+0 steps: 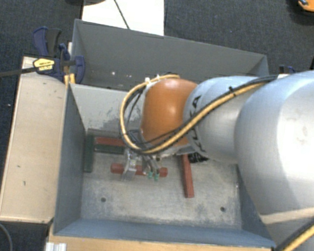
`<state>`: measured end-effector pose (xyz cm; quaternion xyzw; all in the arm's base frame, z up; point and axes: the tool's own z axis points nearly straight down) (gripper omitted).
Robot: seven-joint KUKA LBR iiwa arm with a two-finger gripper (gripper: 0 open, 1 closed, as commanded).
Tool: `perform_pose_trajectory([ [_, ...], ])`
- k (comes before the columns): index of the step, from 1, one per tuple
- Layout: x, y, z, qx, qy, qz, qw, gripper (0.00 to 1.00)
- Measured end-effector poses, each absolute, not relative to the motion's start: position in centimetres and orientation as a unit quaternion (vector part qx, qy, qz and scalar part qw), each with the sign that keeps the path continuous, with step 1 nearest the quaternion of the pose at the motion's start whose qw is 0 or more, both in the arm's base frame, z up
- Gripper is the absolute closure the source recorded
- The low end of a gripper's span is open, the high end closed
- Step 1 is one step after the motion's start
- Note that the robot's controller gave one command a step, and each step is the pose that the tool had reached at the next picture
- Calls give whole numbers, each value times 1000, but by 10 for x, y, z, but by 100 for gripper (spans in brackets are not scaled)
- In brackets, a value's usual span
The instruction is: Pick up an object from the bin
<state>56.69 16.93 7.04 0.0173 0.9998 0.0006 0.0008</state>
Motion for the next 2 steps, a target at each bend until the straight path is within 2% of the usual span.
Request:
perform_pose_trajectory([
  [1,567,169,70,18,1000,1,1,100],
  [2,538,166,199,47,999,0,1,100],
])
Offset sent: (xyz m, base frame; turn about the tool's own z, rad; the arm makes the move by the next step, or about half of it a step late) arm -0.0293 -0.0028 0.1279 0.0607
